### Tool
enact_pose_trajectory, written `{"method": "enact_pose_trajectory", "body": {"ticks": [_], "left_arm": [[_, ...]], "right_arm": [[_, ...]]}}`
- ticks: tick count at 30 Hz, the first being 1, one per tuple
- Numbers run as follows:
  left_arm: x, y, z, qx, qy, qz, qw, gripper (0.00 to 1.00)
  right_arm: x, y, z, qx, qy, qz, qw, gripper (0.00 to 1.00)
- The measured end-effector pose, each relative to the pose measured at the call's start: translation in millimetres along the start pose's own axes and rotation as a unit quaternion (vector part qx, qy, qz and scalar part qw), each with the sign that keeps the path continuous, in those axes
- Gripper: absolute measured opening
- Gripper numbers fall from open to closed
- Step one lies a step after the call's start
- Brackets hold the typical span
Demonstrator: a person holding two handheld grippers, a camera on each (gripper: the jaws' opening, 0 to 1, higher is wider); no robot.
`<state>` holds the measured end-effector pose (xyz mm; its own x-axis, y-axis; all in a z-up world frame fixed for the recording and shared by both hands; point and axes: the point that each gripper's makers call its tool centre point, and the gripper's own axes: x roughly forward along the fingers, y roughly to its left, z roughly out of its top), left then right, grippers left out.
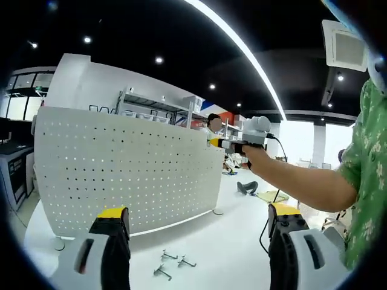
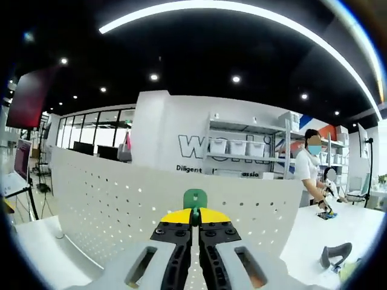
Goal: Insert the hook assembly into the mounting plate slot until the hook locks in place.
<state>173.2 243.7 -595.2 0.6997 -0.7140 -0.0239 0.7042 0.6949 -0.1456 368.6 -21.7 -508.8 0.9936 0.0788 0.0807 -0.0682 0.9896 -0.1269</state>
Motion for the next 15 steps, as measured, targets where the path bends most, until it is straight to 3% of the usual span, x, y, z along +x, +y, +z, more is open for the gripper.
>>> {"method": "enact_pose_trajectory", "body": {"ticks": [15], "left_arm": [[3.7,5.3,-6.3,-0.004,0.011,0.005,0.9999,0.96]], "right_arm": [[17.6,-9.9,-9.3,0.010,0.010,0.001,0.9999,0.01]]}}
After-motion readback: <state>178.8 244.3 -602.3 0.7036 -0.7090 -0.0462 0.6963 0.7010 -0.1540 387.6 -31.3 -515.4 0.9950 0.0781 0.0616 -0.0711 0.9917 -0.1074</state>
